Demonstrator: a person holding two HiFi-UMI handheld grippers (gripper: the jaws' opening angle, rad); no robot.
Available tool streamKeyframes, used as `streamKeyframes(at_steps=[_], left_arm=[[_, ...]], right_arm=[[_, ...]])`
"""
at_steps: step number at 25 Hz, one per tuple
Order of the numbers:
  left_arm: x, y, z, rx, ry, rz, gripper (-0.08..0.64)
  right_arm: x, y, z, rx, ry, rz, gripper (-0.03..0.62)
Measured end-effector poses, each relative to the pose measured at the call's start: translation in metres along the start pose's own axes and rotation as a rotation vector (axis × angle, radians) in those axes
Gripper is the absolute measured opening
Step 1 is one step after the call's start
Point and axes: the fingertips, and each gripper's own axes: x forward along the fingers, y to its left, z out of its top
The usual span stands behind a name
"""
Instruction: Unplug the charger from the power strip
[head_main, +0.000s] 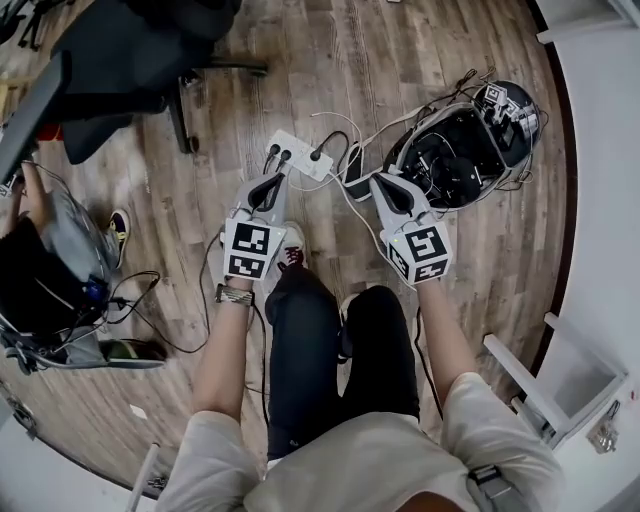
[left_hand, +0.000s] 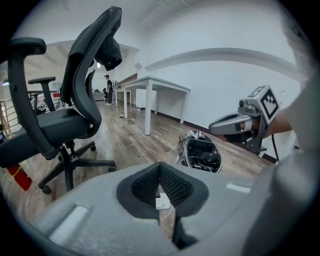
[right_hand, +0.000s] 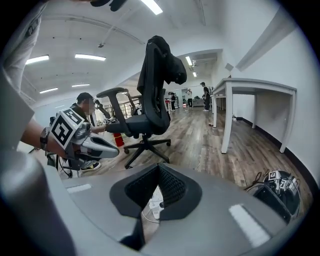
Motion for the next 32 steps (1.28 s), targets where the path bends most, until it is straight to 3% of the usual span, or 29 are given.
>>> streamKeyframes(at_steps=[7, 15, 19, 26, 32], left_arm=[[0.069, 0.005, -0.071, -0.071, -0.043, -0.050, 0.003], [0.136, 0.012, -0.143, -0.042, -0.073, -0.098, 0.005], [0.153, 0.010, -0.181, -0.030, -0.055, -0.094, 0.005], [0.182, 0.003, -0.217, 0.033, -0.033, -0.107, 0.034], [0.202, 0.003, -0.231, 0.030, -0.046, -0.085, 0.069]], right_arm=[[0.064, -0.025, -0.086, -0.007, 0.008, 0.000, 0.003], [0.126, -0.037, -0.166, -0.012, 0.018, 0.025, 0.003], [0.147, -0.039, -0.205, 0.071, 0.049, 0.062, 0.003], [0.184, -0.040, -0.244, 0.097, 0.052, 0.133, 0.033], [0.211, -0.042, -0.257, 0.113, 0.038, 0.134, 0.083]])
